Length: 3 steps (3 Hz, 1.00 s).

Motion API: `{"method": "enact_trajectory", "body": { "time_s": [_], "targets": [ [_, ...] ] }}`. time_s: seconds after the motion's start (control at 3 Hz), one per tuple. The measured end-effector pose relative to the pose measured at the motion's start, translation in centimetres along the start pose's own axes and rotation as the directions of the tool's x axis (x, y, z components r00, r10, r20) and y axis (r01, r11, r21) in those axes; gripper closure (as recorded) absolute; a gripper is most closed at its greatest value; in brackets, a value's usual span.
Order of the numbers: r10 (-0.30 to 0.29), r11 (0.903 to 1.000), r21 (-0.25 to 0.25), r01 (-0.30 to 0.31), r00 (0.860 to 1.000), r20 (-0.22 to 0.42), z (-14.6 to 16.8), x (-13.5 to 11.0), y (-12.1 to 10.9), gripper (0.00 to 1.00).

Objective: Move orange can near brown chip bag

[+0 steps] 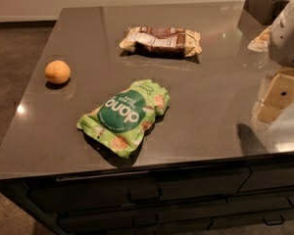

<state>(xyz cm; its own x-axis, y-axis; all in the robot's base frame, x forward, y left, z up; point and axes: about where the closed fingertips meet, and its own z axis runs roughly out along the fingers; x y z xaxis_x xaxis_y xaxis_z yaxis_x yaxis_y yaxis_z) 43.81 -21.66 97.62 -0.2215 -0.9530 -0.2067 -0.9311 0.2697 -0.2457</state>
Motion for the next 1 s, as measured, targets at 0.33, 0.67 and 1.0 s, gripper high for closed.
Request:
{"method": "enact_trajectory", "body": {
  "time_s": [0.33,0.67,1.0],
  "targets": [
    [0.0,1.0,0.0,0.0,1.0,0.0,0.0,0.0,0.0,0.0],
    [0.006,0.9999,-0.015,-0.005,0.999,0.042,0.6,-1.8,-0.9,0.0],
    [0.013,0.9989,-0.046,-0.009,0.996,0.087,1.9,-4.2,-2.0,0.0]
  ]
}}
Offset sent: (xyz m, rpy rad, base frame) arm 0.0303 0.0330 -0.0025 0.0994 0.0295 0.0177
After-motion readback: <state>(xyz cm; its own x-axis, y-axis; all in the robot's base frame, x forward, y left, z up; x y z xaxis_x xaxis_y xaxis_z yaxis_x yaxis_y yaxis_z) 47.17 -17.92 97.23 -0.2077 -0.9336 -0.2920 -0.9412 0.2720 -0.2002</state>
